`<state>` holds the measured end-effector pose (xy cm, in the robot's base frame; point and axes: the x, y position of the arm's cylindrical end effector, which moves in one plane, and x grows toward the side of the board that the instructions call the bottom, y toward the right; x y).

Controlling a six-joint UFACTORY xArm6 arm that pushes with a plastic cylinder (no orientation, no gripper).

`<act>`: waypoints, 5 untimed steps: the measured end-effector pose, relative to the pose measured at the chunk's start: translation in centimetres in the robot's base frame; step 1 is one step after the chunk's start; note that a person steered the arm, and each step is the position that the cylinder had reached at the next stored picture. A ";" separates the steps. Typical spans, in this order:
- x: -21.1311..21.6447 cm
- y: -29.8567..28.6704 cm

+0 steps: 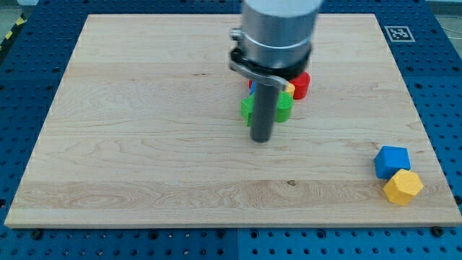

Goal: Move the green circle towards the blue cube

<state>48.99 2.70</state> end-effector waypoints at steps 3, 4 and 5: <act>-1.8 -5.6; -3.0 -5.2; -3.1 -5.1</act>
<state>45.93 -2.42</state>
